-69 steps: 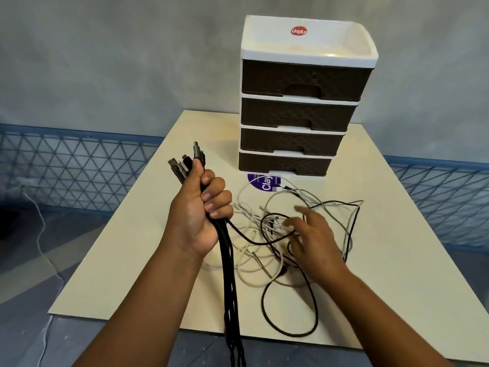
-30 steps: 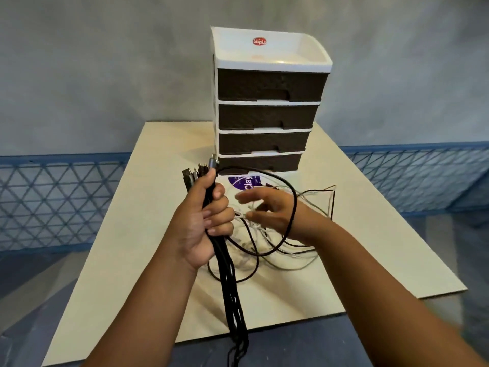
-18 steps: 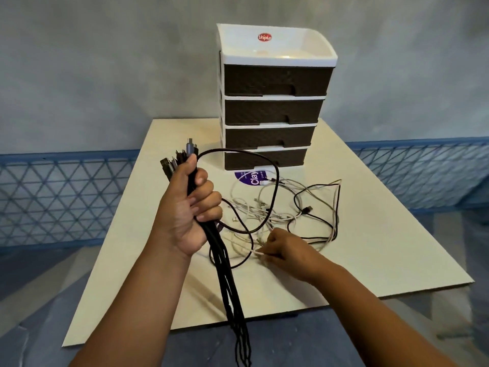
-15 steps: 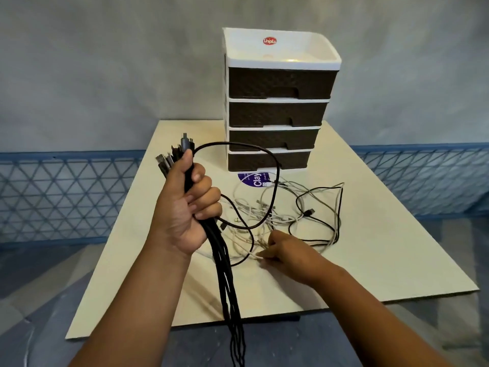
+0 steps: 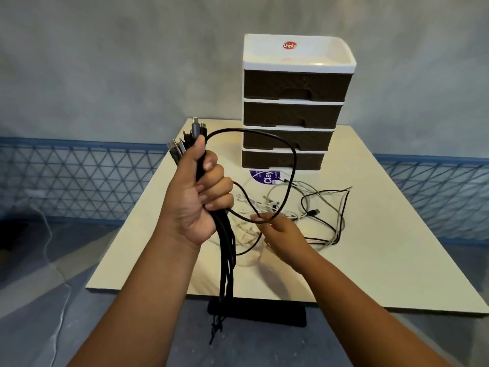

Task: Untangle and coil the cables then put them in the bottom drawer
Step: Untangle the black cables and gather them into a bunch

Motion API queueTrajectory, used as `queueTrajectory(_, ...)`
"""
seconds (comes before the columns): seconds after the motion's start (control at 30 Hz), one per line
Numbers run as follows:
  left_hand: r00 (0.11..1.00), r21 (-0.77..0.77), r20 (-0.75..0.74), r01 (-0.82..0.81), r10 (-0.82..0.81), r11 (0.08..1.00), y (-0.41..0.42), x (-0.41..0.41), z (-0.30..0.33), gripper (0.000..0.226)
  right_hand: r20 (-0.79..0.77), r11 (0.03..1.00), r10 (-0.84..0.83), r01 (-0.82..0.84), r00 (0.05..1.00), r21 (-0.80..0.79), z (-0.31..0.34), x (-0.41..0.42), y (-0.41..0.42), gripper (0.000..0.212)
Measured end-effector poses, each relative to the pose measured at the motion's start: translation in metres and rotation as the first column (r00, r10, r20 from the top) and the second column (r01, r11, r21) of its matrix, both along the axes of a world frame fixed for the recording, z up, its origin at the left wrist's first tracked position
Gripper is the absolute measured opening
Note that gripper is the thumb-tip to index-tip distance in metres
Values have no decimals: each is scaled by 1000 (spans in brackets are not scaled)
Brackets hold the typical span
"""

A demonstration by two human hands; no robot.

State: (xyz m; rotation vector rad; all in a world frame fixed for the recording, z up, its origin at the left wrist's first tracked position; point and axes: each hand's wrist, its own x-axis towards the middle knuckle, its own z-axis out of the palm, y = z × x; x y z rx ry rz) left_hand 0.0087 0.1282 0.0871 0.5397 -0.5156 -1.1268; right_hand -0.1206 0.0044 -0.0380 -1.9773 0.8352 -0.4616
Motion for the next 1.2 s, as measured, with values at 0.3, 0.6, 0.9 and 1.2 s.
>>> queueTrajectory(0.3, 998, -19, 14, -60, 61, 998, 25, -28, 1, 40, 206, 969, -235, 244, 950, -23, 52, -11, -35, 23)
queueTrajectory(0.6, 992, 46, 69, -112, 108, 993, 43, -58, 10, 33, 232, 980, 16, -61, 973, 189, 52, -87, -12, 31)
queueTrajectory(0.9, 955, 66, 238, -200, 179, 978, 51, -85, 26, 33, -146, 930, 299, -254, 943, 264, 30, -172, 5, 34)
queueTrajectory(1.2, 946, 36, 218, -252, 239, 967, 55, -97, 47, 39, -687, 883, 459, -379, 564, 278, -5, -184, 32, 26)
